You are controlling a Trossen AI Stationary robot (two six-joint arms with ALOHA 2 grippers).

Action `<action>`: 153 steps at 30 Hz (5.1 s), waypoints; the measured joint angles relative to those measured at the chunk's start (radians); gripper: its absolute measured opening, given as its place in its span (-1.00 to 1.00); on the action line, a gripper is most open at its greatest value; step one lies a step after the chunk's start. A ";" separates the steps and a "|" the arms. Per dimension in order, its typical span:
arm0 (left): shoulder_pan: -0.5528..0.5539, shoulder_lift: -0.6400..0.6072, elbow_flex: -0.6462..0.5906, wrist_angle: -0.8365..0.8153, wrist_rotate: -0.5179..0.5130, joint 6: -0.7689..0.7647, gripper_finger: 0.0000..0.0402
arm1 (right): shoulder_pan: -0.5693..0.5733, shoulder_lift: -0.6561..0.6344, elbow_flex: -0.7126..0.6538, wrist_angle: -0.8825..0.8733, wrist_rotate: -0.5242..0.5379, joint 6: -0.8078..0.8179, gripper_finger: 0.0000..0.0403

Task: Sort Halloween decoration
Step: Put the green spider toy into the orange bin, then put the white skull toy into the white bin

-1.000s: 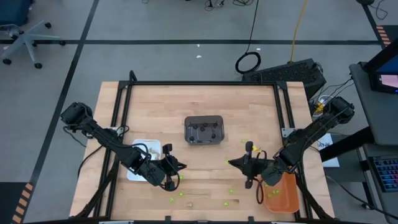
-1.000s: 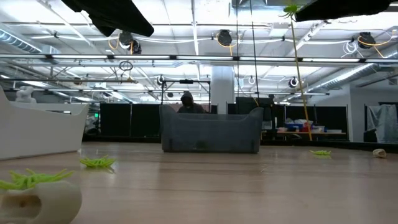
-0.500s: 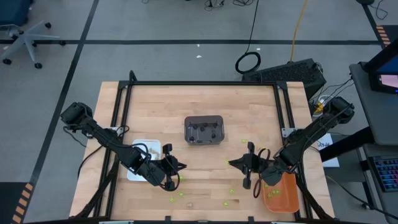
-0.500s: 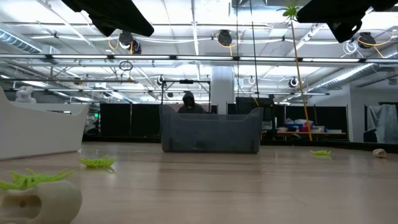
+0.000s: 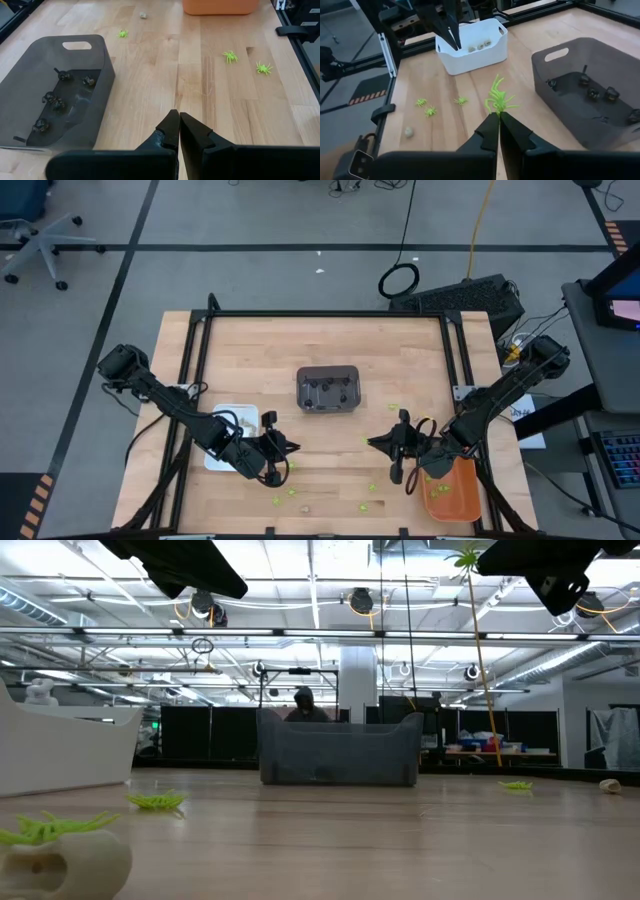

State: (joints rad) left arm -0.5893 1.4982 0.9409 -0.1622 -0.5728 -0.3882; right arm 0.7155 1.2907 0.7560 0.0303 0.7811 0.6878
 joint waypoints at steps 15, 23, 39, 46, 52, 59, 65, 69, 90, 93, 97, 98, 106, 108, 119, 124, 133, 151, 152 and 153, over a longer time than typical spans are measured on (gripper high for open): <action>0.000 0.000 0.000 0.000 0.000 -0.001 -0.94 | 0.003 0.000 0.013 -0.004 -0.054 -0.071 -1.00; 0.000 0.000 0.000 0.000 0.000 -0.001 -0.93 | 0.038 -0.001 0.204 -0.293 -0.054 -0.031 -1.00; 0.000 0.000 0.000 0.007 0.000 -0.001 -0.94 | 0.149 -0.001 0.517 -1.071 -0.404 0.526 -1.00; 0.000 0.000 0.000 0.011 0.000 -0.001 -0.94 | 0.205 0.032 0.516 -1.257 -0.691 0.820 -1.00; 0.000 0.000 0.000 0.025 0.000 -0.001 -0.93 | 0.238 0.115 0.516 -1.333 -0.822 0.922 -1.00; 0.000 0.000 0.000 0.035 -0.005 0.000 -0.94 | 0.242 0.240 0.516 -1.352 -0.871 0.879 -1.00; 0.000 0.000 0.000 0.035 -0.006 -0.001 -0.93 | 0.242 0.330 0.516 -1.384 -0.918 0.870 -0.99; 0.000 0.000 0.000 0.044 -0.007 -0.001 -0.94 | 0.242 0.373 0.516 -1.386 -0.917 0.870 -0.91; 0.000 0.069 0.001 0.061 -0.008 0.000 -0.94 | 0.205 0.374 0.695 -1.446 -0.525 0.955 -0.42; 0.000 0.070 0.001 0.083 -0.008 0.000 -0.94 | 0.150 0.388 0.695 -1.451 -0.491 0.886 -0.42; 0.000 0.069 0.001 0.081 -0.008 0.001 -0.94 | 0.052 0.415 0.694 -1.444 -0.493 0.727 -0.42; 0.000 0.069 0.001 0.082 -0.008 0.001 -0.94 | 0.026 0.422 0.694 -1.443 -0.492 0.680 -0.42; 0.000 0.069 0.001 0.077 0.008 0.001 -0.94 | -0.189 0.474 0.693 -1.463 -0.435 0.299 -0.42; -0.002 0.069 0.001 0.077 0.017 0.001 -0.94 | -0.235 0.476 0.689 -1.463 -0.439 0.222 -0.42; -0.031 0.069 0.001 0.077 0.019 0.002 -0.94 | -0.374 0.475 0.513 -1.440 -0.590 0.037 -0.40; -0.035 0.069 0.001 0.076 0.019 0.010 -0.94 | -0.433 0.469 0.407 -1.420 -0.646 0.024 -0.21; -0.035 0.069 0.001 0.075 0.019 0.009 -0.94 | -0.481 0.469 0.258 -1.250 -0.660 -0.195 0.15; -0.035 0.069 0.000 0.075 0.019 0.003 -0.94 | -0.466 0.465 0.151 -1.149 -0.679 -0.336 -0.03; -0.035 0.069 0.000 0.075 0.019 0.003 -0.94 | -0.466 0.466 0.151 -1.148 -0.680 -0.343 -0.06; -0.035 0.069 0.000 0.075 0.019 0.003 -0.94 | -0.466 0.466 0.151 -1.148 -0.680 -0.349 -0.11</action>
State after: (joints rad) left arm -0.6243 1.5669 0.9405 -0.0872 -0.5537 -0.3851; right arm 0.2497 1.7565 0.9067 -1.1172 0.1006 0.3388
